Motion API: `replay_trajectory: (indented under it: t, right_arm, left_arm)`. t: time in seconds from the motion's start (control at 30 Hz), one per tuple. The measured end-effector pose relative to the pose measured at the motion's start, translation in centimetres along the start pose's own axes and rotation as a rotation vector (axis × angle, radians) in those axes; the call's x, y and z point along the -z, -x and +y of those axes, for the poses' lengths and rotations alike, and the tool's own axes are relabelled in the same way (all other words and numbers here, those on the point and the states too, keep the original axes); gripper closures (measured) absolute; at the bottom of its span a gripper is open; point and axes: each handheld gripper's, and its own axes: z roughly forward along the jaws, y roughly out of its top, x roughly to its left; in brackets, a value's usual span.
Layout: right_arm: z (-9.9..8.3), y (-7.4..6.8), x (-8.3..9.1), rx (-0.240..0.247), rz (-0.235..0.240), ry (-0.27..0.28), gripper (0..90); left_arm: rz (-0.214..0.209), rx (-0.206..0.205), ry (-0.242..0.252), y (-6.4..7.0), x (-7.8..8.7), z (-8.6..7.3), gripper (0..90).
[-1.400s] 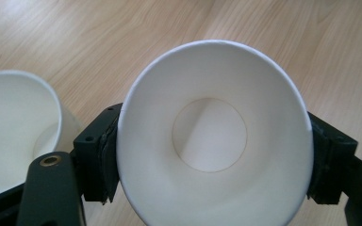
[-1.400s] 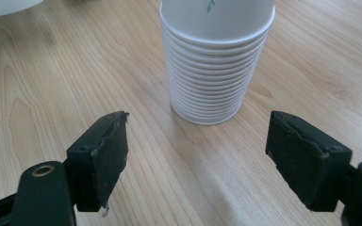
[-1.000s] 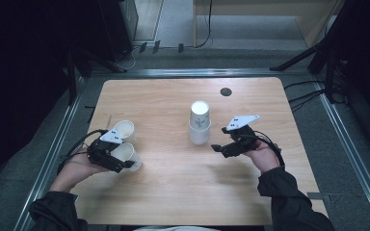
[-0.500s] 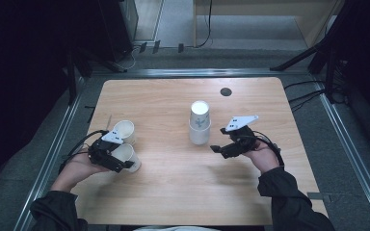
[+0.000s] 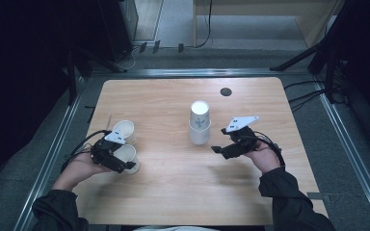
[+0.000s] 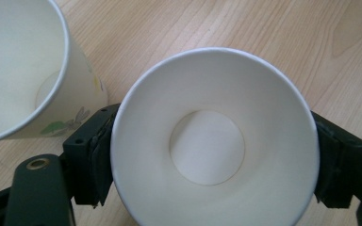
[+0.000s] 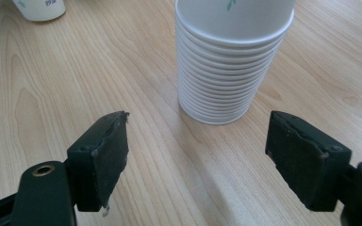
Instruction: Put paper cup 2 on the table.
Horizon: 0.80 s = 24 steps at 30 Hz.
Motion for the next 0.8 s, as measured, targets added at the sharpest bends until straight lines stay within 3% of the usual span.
replay_trajectory:
  t: [0.4, 0.53, 0.67, 0.8]
  right_arm:
    - [-0.1, 0.0, 0.1, -0.004, 0.0, 0.001, 22.3]
    - [-0.1, 0.0, 0.1, -0.005, 0.004, 0.006, 22.3]
    - [-0.1, -0.1, 0.1, 0.002, 0.005, 0.001, 22.3]
    - [-0.3, -0.3, 0.2, 0.01, 0.004, -0.007, 22.3]
  left_arm:
    - [-0.02, -0.013, 0.034, 0.3, 0.8, 0.6, 14.3]
    - [-0.03, -0.004, 0.073, 0.2, 1.5, 0.8, 13.9]
    - [-0.009, 0.029, 0.113, 0.1, 2.2, 1.5, 13.9]
    - [-0.033, 0.027, 0.147, 0.5, 2.4, 2.4, 13.9]
